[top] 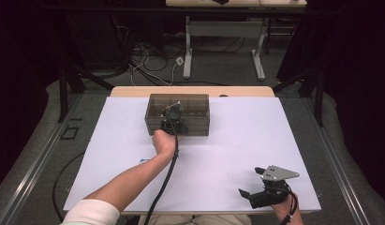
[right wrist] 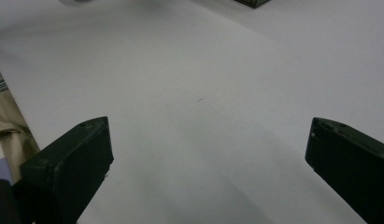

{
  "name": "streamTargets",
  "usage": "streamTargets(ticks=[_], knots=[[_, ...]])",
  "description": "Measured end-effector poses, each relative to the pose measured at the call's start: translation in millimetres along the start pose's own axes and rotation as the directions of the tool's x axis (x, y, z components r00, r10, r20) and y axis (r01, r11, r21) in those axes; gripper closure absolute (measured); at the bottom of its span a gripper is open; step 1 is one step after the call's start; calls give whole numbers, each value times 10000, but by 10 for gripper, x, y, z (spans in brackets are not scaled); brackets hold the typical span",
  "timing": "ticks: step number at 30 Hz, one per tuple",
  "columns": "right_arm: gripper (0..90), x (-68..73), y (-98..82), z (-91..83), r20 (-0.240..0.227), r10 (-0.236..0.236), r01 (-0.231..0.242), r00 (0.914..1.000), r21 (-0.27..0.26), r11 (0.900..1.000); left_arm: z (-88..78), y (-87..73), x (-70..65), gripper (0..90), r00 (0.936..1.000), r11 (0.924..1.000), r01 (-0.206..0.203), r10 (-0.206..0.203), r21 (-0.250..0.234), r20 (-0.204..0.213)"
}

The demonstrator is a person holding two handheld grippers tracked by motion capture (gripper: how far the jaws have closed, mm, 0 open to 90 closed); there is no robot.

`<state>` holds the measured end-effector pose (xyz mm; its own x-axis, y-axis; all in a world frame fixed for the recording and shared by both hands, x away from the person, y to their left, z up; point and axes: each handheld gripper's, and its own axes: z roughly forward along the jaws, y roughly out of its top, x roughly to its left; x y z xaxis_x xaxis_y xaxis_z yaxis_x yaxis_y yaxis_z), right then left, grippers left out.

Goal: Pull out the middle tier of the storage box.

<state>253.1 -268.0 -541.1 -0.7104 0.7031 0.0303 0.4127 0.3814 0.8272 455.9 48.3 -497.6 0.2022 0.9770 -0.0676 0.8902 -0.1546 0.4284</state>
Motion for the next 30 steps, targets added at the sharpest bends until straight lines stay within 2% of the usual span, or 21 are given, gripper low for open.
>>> streamTargets(ticks=[11, 14, 20, 23, 25, 30], knots=[[4, -5, -5, 11, -53, 2, -3, 10000, -84, 10000, -4, -14, -8, 566, 9998, 9999, -169, 169, -7, -105], [3, -2, 0, 2, -54, 18, -17, 10000, 116, 9999, -8, -23, -8, 566, 9998, 9998, -175, 175, -9, -105], [4, -5, 0, -1, -94, 32, -30, 10000, 187, 9998, -16, -49, -10, 572, 9995, 9996, -295, 295, -4, -107], [4, -4, -1, 4, -83, 27, -25, 10000, 157, 9999, -14, -78, 2, 613, 9996, 9997, -225, 224, -56, -189], [3, -3, -1, 5, -81, 27, -26, 10000, 157, 9999, -21, -85, 17, 624, 9997, 9997, -228, 228, -60, -77], [4, -5, -2, 5, -77, 26, -25, 10000, 150, 9999, -32, -106, 16, 556, 9991, 9990, -425, 426, -105, 78]])
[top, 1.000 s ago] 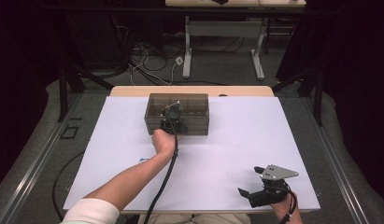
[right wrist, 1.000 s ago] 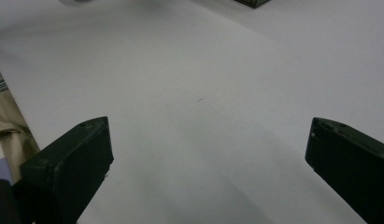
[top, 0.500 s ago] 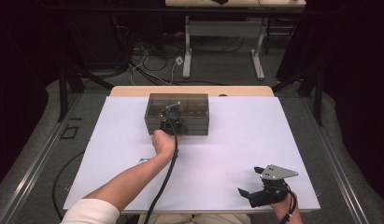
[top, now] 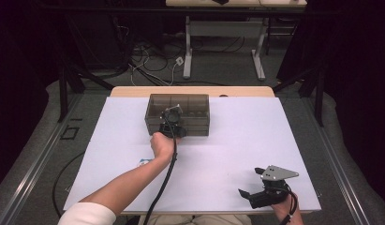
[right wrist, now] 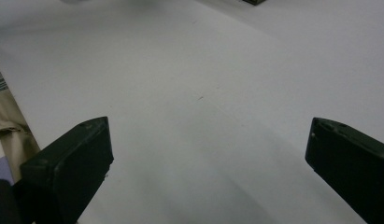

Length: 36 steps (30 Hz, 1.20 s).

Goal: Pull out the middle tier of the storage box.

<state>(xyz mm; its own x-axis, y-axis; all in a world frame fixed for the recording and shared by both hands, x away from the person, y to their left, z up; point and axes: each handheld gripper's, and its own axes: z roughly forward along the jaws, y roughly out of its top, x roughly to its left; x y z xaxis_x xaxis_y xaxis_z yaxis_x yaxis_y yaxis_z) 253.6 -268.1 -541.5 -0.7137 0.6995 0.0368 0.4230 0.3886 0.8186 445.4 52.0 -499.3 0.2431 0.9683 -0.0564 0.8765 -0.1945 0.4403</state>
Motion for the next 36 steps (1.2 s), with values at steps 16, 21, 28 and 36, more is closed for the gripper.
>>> streamTargets(ticks=[16, 21, 28, 36], knots=[[0, 2, -2, -2, -163, 111, -115, 9998, -224, 9997, 28, 34, -121, 421, 9983, 9979, 300, -327, -567, -477], [0, 8, -4, 0, -177, 39, -39, 9998, -1, 10000, 50, 39, -118, 438, 9975, 9978, 465, -489, -483, -500], [0, 7, -4, 10, -200, -36, 36, 9998, 24, 10000, 42, 26, -82, 557, 9965, 9964, 624, -655, -579, -517], [0, 10, -7, 24, -135, -23, 23, 9999, 10, 10000, 42, 11, -72, 564, 9965, 9956, 664, -695, -654, -461]])
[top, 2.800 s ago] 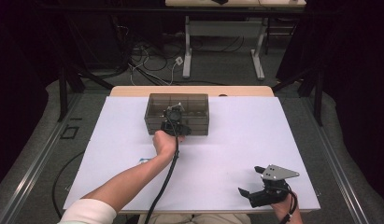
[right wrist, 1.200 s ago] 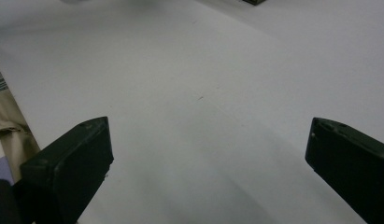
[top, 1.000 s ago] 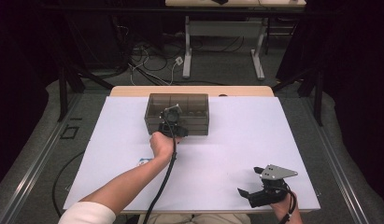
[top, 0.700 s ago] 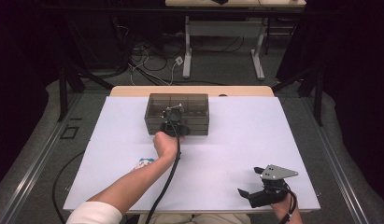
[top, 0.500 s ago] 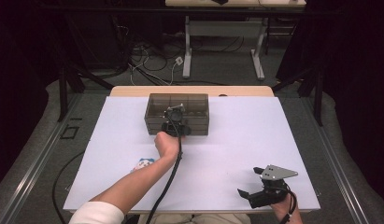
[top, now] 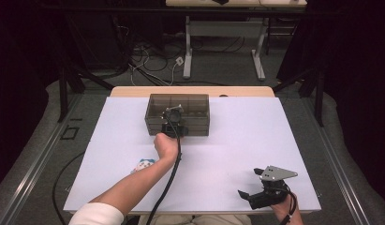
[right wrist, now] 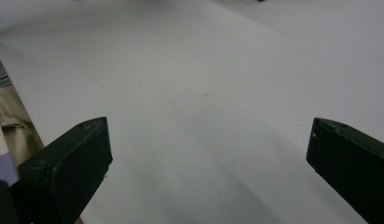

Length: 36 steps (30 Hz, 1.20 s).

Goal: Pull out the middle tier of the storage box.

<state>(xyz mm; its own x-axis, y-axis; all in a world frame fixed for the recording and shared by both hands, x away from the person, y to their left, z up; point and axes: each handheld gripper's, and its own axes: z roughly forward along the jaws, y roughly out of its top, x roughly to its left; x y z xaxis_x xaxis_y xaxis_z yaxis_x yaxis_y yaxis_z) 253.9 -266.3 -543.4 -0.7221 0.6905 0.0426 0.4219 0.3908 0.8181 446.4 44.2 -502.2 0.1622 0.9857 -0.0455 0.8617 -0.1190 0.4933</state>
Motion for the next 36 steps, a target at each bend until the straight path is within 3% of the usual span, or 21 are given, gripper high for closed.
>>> streamTargets(ticks=[15, 19, 20, 26, 29, 31, 36], knots=[[0, 1, -6, -4, 112, 3, -5, 9999, 154, 9999, -34, -86, 2, 564, 9996, 9996, -270, 270, -101, -25], [0, 3, -1, -14, 150, -59, 55, 9999, 279, 9996, -46, -113, 21, 561, 9990, 9989, -447, 448, -161, 72], [0, 3, -3, -9, 126, -49, 47, 9999, 203, 9998, -44, -123, 30, 556, 9993, 9992, -316, 321, -244, 216], [0, -11, -6, -4, 110, -69, 68, 9999, 130, 9999, -82, -185, 35, 324, 9935, 9942, -987, 1009, -435, 520], [0, -11, -7, -5, 114, -81, 79, 9999, 123, 9999, -89, -222, 59, 267, 9879, 9892, -1378, 1408, -492, 652], [0, -7, -7, -4, 120, -60, 58, 9999, 130, 9999, -95, -249, 76, 243, 9798, 9822, -1782, 1827, -593, 817], [0, -16, -12, 2, 100, -8, 7, 9999, 117, 9999, -131, -329, 121, 171, 9461, 9536, -2939, 3000, -660, 1216]])
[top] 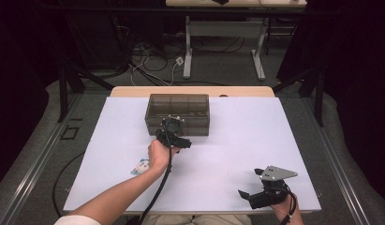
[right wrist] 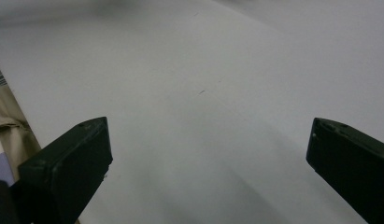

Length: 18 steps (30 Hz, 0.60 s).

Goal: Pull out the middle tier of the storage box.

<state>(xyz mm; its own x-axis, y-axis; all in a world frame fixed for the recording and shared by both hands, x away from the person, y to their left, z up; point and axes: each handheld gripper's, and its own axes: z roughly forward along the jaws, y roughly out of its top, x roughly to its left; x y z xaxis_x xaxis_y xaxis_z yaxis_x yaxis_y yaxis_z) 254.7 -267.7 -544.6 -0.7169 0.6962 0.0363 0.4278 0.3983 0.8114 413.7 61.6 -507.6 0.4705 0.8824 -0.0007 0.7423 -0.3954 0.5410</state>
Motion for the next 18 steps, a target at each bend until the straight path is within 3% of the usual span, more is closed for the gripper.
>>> streamTargets(ticks=[2, 6, 12, 18], knots=[[0, 2, 1, 1, 6, 58, -58, 10000, -8, 10000, -18, -29, 27, 151, 9992, 9993, -378, 378, -26, 140], [0, 5, 1, 3, -2, 17, -17, 10000, 10, 10000, -57, -83, 93, 136, 9968, 9982, -593, 599, -125, 537], [0, 1, 2, 4, 9, 4, -4, 10000, 65, 10000, -60, -198, 141, 116, 9850, 9883, -1524, 1520, -18, 814], [0, 1, 2, 7, 8, 3, -3, 10000, 66, 10000, -61, -276, 178, 104, 9745, 9826, -1851, 1857, -165, 1259]])
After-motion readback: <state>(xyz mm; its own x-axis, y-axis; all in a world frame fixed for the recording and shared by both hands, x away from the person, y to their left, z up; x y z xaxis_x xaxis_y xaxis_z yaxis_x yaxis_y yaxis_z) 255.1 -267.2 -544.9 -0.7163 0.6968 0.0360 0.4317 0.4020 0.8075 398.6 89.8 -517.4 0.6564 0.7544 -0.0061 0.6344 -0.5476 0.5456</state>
